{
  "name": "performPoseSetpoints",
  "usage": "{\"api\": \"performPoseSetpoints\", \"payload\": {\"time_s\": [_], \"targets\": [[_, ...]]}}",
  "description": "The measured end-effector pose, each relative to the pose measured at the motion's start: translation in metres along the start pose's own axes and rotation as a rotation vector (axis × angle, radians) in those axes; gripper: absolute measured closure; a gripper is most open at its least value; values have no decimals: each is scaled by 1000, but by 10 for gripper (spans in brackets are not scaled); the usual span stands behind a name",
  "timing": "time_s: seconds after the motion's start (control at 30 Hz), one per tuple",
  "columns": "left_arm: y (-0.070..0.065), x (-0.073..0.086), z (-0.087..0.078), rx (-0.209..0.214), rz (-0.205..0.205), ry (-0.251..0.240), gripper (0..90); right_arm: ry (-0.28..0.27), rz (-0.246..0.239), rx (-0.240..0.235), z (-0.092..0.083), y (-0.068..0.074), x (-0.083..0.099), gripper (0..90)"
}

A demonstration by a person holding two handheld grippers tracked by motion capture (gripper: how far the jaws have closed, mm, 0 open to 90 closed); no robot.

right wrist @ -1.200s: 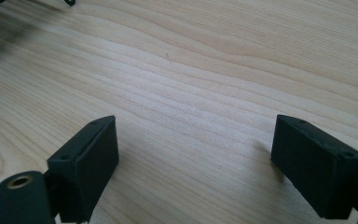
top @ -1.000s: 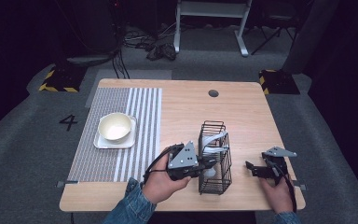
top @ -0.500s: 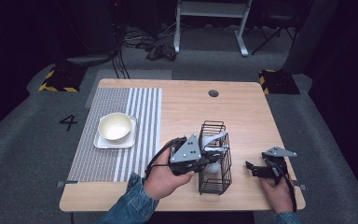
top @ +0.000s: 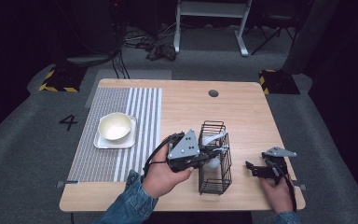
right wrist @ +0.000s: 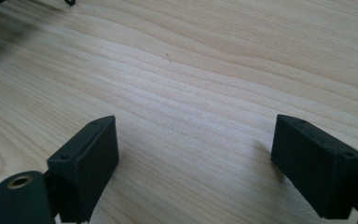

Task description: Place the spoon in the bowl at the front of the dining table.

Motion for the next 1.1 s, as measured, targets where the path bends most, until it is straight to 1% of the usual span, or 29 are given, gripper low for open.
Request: {"api": "performPoseSetpoints", "payload": {"time_s": [0.2, 0.33, 0.63, 0.8, 0.93, 1.1], "targets": [[2, -4, -11, -30, -3, -19, 850, 0, 0, 0, 0, 0, 0, 148], [4, -4, -21, -58, -1, -18, 850, 0, 0, 0, 0, 0, 0, 148], [12, 2, -49, -143, -15, -18, 850, 0, 0, 0, 0, 0, 0, 148], [17, 6, -64, -194, -33, -28, 850, 0, 0, 0, 0, 0, 0, 148], [20, 9, -74, -224, -49, -37, 850, 0, 0, 0, 0, 0, 0, 148], [28, 15, -90, -277, -68, -39, 850, 1, 0, 0, 0, 0, 0, 148]]}}
Point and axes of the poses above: each handheld gripper's, and its own axes: z roughly forward along the jaws, x roughly out of its underside, y roughly to its left, the point moved 5 cm from there along z, roughly forward along the jaws, and after that the axes turned 15 degrees about x, right-handed, at the moved point
